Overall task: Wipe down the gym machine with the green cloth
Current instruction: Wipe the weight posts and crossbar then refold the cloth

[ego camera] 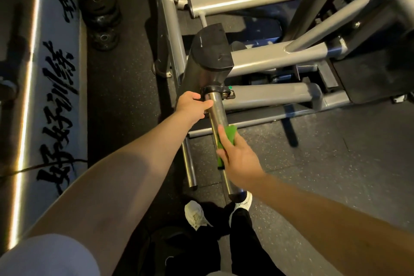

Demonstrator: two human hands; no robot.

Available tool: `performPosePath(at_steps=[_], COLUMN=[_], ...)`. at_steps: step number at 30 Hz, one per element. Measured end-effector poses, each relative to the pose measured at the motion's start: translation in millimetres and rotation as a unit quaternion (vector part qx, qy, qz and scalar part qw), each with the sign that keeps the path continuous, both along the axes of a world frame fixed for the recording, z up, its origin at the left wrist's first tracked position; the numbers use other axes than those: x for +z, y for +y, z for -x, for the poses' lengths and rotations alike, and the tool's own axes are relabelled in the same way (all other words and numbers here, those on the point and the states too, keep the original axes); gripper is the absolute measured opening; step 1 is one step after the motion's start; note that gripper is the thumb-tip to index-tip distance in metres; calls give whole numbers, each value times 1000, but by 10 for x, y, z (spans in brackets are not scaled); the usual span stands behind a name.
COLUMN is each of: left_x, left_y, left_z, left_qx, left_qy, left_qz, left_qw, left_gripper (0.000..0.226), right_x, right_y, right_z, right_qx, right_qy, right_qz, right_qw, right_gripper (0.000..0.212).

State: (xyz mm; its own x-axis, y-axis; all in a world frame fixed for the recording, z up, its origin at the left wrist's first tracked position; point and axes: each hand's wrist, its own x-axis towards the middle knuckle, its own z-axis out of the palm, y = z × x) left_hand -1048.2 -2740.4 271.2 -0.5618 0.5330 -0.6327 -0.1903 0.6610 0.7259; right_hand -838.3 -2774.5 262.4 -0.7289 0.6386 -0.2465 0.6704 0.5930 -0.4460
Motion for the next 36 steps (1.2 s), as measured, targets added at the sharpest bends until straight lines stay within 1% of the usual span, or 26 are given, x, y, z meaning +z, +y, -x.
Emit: performPosePath(at_steps=[1, 3, 5, 6, 9, 11, 14, 17, 20, 21, 23, 24, 26, 29, 32, 34, 36], left_x=[-1, 9, 8, 15, 10, 0, 14, 1, -25, -34, -57, -62, -62, -49, -18, -6, 8], left_y=[-16, -71, -138, -175, -283, -356, -547, -754, -905, -935, -952, -946, -901, -814, -796, -844, -933], left_z=[3, 11, 6, -11, -125, -221, -373, -505, -583, -586, -575, -563, -526, -494, -571, -667, -760], left_qx=[-6, -8, 4, 10, 43, 51, 27, -17, -41, -54, -67, -57, -5, 22, 18, 5, -9], left_qy=[-8, -27, -51, -64, -108, -115, -128, -137, -144, -141, -136, -136, -136, -122, -104, -86, -90], left_qz=[3, 8, 9, 6, -17, -21, -11, -4, -8, -9, -11, -14, -20, -21, -16, -8, -11], left_qw=[1000, 1000, 999, 998, 993, 992, 991, 990, 989, 988, 988, 989, 990, 992, 994, 996, 996], left_gripper=[46, 32, 20, 18, 21, 25, 30, 32, 31, 29, 24, 19, 14, 19, 20, 17, 22], right_x=[-64, -177, -213, -210, -184, -141, -64, -2, -16, -32, -88, -114, -133, -91, -50, -42, -25], right_y=[145, 448, 660, 701, 557, 321, -192, -604, -605, -534, -322, -181, 121, 375, 254, -24, -352], right_z=[143, 473, 714, 762, 595, 352, -88, -438, -434, -349, -114, 31, 319, 563, 423, 171, -125], right_qx=[-5, -19, -29, -30, -29, -39, -61, -64, -49, -51, -58, -62, -73, -81, -96, -110, -109], right_qy=[19, 54, 64, 63, 67, 47, -13, -44, -64, -60, -20, -9, -13, 3, 16, 6, -14], right_qz=[-1, 14, 39, 51, 62, 58, 54, 51, 10, -5, -24, -18, 10, 54, 91, 89, 89], right_qw=[1000, 998, 997, 996, 995, 996, 997, 996, 997, 997, 998, 998, 997, 995, 991, 990, 990], right_gripper=[64, 63, 64, 65, 68, 71, 82, 91, 87, 84, 78, 78, 79, 76, 77, 75, 71])
